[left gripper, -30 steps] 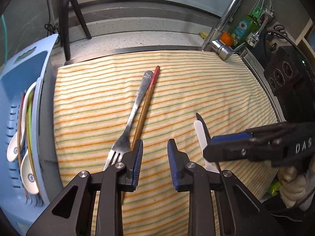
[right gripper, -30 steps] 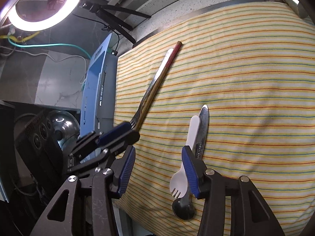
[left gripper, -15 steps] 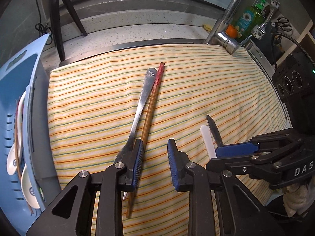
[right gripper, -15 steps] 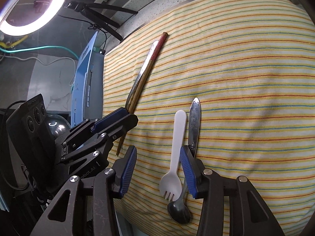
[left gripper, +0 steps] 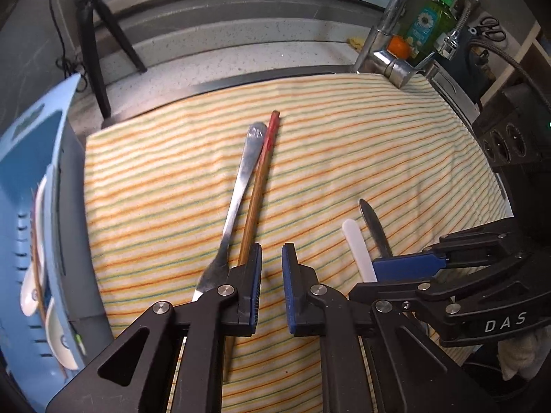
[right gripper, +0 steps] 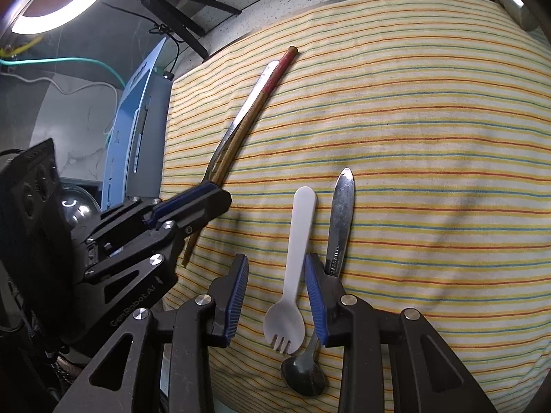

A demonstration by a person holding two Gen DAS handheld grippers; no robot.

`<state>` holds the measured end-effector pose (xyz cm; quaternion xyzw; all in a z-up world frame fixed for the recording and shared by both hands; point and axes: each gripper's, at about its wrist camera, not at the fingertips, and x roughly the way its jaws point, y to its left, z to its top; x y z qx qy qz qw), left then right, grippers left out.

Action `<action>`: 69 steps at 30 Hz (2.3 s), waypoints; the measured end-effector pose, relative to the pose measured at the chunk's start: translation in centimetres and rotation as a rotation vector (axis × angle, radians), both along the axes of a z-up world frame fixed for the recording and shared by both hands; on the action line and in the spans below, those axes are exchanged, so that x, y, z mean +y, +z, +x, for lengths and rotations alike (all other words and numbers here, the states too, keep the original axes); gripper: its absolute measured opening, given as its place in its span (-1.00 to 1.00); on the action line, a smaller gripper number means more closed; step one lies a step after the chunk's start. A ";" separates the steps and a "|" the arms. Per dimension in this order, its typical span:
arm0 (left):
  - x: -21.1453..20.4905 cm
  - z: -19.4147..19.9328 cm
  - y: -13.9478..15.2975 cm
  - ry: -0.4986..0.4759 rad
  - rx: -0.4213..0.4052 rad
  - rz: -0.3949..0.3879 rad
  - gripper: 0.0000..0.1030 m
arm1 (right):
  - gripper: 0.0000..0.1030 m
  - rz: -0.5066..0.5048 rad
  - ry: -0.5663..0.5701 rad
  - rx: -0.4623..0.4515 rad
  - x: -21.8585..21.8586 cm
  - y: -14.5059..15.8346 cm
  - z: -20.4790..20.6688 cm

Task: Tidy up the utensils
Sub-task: 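Grasp the last red-tipped chopstick with the left gripper while the right gripper grasps the white plastic spork, then carry the chopstick and white spork into the blue basket with both grippers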

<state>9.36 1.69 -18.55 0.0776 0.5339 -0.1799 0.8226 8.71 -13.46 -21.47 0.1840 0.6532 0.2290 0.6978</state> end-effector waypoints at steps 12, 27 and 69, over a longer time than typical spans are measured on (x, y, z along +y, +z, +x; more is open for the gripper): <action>-0.6 2.0 -1.6 -0.041 0.046 0.090 -0.77 | -0.41 -0.003 0.004 0.007 0.2 -0.1 0.3; 1.1 1.3 -1.4 0.058 0.055 -0.052 -0.89 | -0.80 -0.144 0.091 -0.103 1.9 0.2 0.0; 16.3 -4.3 7.8 0.384 -0.161 -0.248 -0.89 | -0.82 0.159 0.083 -0.187 10.4 8.7 4.9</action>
